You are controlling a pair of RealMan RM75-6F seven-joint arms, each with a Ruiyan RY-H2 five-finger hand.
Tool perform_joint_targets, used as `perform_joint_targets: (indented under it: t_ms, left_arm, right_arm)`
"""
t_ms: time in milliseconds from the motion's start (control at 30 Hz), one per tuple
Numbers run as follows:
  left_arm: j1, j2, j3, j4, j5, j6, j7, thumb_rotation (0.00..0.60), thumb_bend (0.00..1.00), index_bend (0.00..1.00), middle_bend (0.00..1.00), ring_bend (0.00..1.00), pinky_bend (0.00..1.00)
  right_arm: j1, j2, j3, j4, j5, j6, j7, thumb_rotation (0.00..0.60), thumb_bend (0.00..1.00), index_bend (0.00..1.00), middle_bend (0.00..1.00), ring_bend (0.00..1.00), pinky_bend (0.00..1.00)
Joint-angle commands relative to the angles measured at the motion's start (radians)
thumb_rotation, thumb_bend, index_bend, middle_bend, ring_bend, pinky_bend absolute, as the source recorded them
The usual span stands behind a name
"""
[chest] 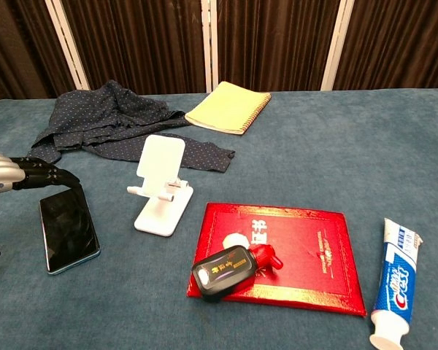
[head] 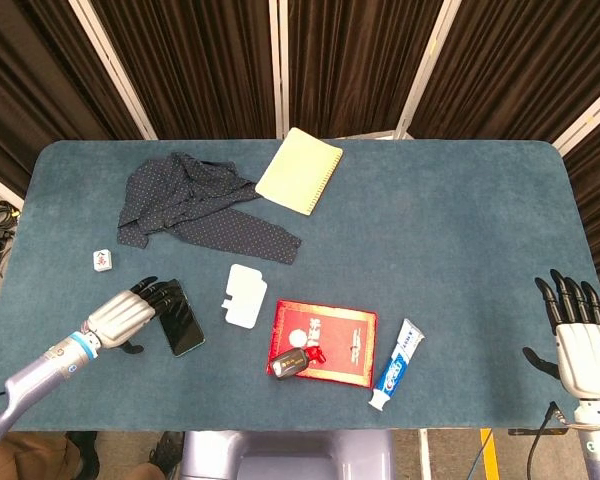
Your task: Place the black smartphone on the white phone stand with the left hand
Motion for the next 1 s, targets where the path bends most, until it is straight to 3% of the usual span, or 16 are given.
perform_joint_targets:
  t_ms: [33, 333, 567, 833, 1000]
  left_arm:
    - [-0.032, -0.030, 0.025, 0.061, 0.042, 0.000, -0.033, 0.600, 0.00, 0.00, 0.00, 0.00, 0.00]
    - [-0.068, -0.118, 0.057, 0.196, 0.113, 0.058, -0.093, 0.600, 0.00, 0.00, 0.00, 0.00, 0.00]
    - [-0.103, -0.180, 0.077, 0.281, 0.141, 0.077, -0.121, 0.600, 0.00, 0.08, 0.00, 0.05, 0.06]
    - [-0.129, -0.222, 0.101, 0.318, 0.141, 0.069, -0.121, 0.600, 0.00, 0.12, 0.01, 0.08, 0.08]
    - [-0.131, -0.238, 0.107, 0.329, 0.129, 0.075, -0.124, 0.600, 0.00, 0.19, 0.08, 0.15, 0.16]
  right_arm:
    - [0.002, -0.003, 0.003, 0.001, 0.008, -0.004, -0.007, 0.600, 0.00, 0.00, 0.00, 0.00, 0.00]
    - [0.006, -0.006, 0.011, 0.010, 0.035, -0.020, -0.009, 0.600, 0.00, 0.00, 0.00, 0.00, 0.00]
    - [0.007, -0.006, 0.014, 0.014, 0.045, -0.025, -0.003, 0.600, 0.00, 0.00, 0.00, 0.00, 0.00]
    - [0.007, -0.004, 0.013, 0.014, 0.046, -0.025, 0.000, 0.600, 0.00, 0.00, 0.00, 0.00, 0.00]
    - [0.006, -0.002, 0.013, 0.013, 0.048, -0.025, 0.005, 0.600, 0.00, 0.00, 0.00, 0.00, 0.00]
